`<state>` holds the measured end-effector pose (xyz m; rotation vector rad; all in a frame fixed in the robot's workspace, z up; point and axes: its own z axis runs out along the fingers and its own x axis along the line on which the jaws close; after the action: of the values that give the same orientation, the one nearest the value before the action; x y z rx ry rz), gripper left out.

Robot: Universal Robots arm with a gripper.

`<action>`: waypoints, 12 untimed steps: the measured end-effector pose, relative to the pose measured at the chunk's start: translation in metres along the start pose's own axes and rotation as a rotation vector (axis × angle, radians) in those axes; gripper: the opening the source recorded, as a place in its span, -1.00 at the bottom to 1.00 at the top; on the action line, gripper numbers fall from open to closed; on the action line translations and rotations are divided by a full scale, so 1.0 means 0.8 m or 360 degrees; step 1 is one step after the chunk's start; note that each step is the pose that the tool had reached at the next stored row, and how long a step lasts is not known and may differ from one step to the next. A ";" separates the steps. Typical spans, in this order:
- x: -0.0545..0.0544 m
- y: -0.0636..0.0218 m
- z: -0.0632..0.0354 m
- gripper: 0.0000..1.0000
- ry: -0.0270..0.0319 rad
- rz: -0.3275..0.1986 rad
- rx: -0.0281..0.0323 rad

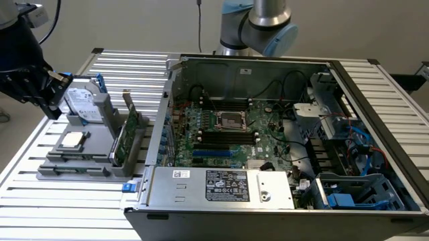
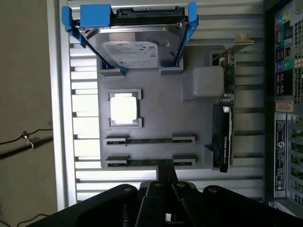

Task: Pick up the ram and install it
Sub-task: 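Reach for the ram, then pick up the ram and move it above insertion slot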

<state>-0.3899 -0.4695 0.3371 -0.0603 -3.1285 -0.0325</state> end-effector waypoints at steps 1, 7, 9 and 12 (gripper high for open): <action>0.002 0.000 0.000 -0.79 0.00002 -0.0005 0.00001; 0.003 0.000 0.000 -0.79 0.00003 -0.0007 0.00002; 0.003 0.000 0.001 -0.79 0.00002 -0.0007 0.00001; 0.003 0.000 0.000 -0.79 0.00003 -0.0007 0.00001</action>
<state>-0.3920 -0.4695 0.3367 -0.0534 -3.1285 -0.0324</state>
